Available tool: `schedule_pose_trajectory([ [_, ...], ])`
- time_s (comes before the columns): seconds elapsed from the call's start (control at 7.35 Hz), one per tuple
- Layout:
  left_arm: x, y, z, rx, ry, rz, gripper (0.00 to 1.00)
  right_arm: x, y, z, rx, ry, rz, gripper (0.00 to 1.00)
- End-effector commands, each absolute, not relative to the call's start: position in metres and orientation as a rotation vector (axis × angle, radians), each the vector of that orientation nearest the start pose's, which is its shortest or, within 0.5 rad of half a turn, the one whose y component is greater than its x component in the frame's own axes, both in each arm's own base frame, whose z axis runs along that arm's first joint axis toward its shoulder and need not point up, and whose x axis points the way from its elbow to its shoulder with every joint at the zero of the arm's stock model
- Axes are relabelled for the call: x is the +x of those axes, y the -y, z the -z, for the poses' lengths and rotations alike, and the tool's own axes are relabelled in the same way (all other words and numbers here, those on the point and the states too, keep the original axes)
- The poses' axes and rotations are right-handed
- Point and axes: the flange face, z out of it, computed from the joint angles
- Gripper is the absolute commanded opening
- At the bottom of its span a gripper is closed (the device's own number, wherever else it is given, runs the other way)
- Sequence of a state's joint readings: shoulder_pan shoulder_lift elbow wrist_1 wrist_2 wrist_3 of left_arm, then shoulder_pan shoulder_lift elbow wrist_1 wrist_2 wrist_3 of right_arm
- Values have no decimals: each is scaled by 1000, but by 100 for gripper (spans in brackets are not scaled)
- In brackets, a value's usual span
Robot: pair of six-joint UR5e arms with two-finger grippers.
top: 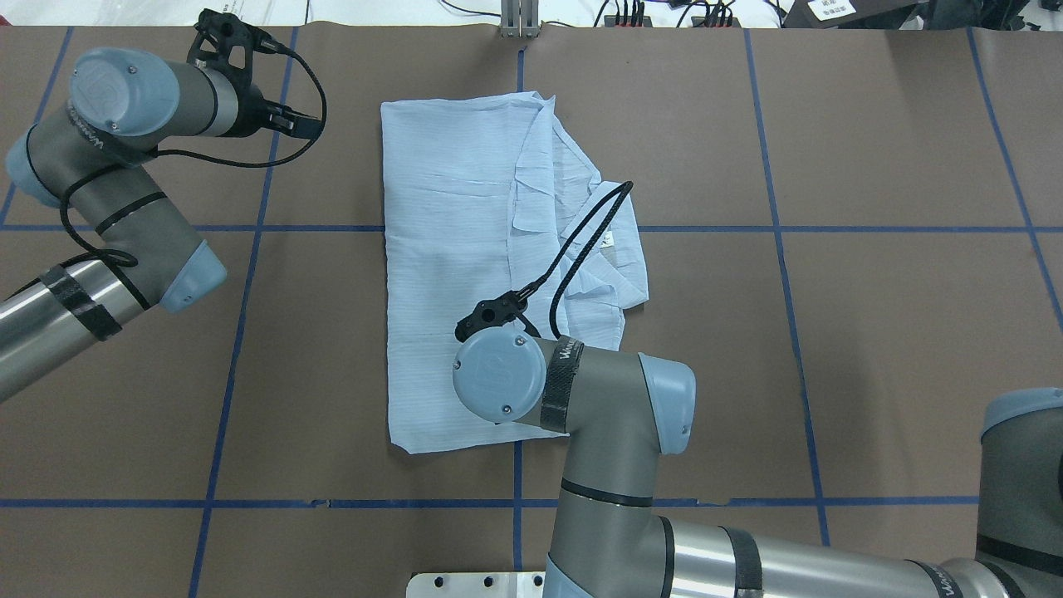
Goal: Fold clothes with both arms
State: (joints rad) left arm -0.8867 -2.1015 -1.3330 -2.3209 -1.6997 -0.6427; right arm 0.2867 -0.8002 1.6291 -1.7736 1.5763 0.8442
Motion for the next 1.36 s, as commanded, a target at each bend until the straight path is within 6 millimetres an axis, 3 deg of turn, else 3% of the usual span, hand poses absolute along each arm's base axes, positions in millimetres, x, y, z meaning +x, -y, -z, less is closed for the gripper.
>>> schedule_pose_trajectory([
  [0.0,366,639,-379,748,-734,-103,100,-635,324,-200,306,555,416,0],
  [0.27,366,639,-378,750,-735,-103,100,-622,340,-201,303,560,341,0],
  [0.41,366,639,-377,751,-736,-104,100,-594,348,-186,322,603,303,0],
  [0.54,366,639,-377,751,-736,-104,100,-560,349,-185,327,646,223,0],
  [0.68,366,639,-377,751,-736,-104,100,-524,339,-200,301,681,104,0],
  [0.82,366,639,-377,750,-737,-104,100,-507,328,-236,239,668,-57,0],
  [0.95,366,639,-377,750,-737,-104,100,-521,298,-264,198,645,-182,0],
  [1.22,366,639,-377,750,-737,-104,100,-533,271,-296,263,659,-280,0],
])
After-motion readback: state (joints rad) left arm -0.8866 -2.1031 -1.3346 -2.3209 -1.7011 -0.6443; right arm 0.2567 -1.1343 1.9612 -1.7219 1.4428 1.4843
